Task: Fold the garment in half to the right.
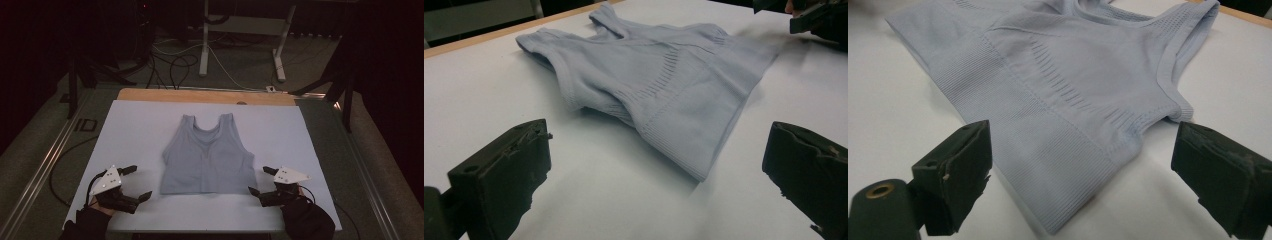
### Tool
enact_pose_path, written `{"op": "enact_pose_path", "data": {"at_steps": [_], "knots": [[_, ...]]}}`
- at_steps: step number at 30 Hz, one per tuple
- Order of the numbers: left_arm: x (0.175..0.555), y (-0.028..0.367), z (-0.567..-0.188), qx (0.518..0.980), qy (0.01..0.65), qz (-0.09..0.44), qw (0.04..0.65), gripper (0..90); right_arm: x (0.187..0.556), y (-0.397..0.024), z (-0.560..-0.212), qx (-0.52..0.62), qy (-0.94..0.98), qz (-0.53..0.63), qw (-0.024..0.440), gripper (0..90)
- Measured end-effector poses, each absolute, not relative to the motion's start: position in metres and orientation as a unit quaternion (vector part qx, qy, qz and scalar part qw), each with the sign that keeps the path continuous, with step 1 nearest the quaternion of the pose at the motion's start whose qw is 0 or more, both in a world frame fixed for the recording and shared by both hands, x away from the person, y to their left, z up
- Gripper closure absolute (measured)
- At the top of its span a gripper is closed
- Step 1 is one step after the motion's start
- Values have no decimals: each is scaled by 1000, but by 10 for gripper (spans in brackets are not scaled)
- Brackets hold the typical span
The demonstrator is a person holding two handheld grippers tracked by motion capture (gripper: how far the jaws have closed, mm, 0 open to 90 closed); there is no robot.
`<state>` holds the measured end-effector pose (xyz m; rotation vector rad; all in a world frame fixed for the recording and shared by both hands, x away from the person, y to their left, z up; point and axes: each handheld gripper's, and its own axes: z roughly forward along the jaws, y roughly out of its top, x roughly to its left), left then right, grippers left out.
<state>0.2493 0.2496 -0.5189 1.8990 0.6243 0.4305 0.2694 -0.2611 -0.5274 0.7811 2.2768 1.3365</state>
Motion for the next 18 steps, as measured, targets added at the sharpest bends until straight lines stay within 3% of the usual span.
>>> {"op": "enact_pose_path", "data": {"at_steps": [18], "knots": [[248, 244, -518, 804, 245, 179, 511, 2, 269, -256, -530, 267, 822, 464, 195, 94]]}}
